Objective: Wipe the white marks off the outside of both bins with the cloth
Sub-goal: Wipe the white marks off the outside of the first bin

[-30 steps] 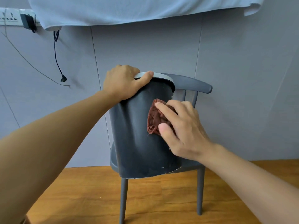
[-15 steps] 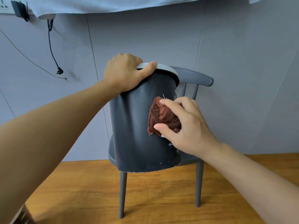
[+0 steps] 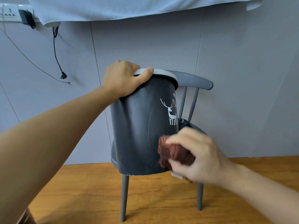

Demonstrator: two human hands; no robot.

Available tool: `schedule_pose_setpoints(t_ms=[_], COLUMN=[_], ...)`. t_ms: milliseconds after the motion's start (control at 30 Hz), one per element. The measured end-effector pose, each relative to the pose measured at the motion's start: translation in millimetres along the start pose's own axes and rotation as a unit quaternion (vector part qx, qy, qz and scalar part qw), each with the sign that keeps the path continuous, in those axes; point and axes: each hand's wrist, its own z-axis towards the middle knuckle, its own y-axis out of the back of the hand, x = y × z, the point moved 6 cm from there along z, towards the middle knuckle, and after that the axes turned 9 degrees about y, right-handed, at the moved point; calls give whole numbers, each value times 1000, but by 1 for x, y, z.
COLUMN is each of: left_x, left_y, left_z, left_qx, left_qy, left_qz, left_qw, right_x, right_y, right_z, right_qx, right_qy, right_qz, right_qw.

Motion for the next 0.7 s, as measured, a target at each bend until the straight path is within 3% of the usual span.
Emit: schedule_pose_setpoints(t_ms=[133,233,333,533,633,700], left_x=[-5,-9,-6,-1,-5,-6], left_y=[-1,-3,-5,-6,-5,-5], left_z=[0,1,4,5,4,4], left_qx=[2,1,0,4,4,5], left_qy=[-5,-9,-5,2,-7,-7], left_qz=[5,13,13,25,19,19], left_qw=[1000,1000,1000,1000,1000,1000], right_x=[-27,-36,-30,10,18,16], right_y=[26,25,7,-32,-36,-30], right_z=[46,77,95,51,14,0], right_qx=[-138,-183,-136,58,90,64], right_qy=[-62,-58,7,165,182,165], right_qz=[-61,-96,-141,-140,-113,-98], right_qw=[987,977,981,975,973,979])
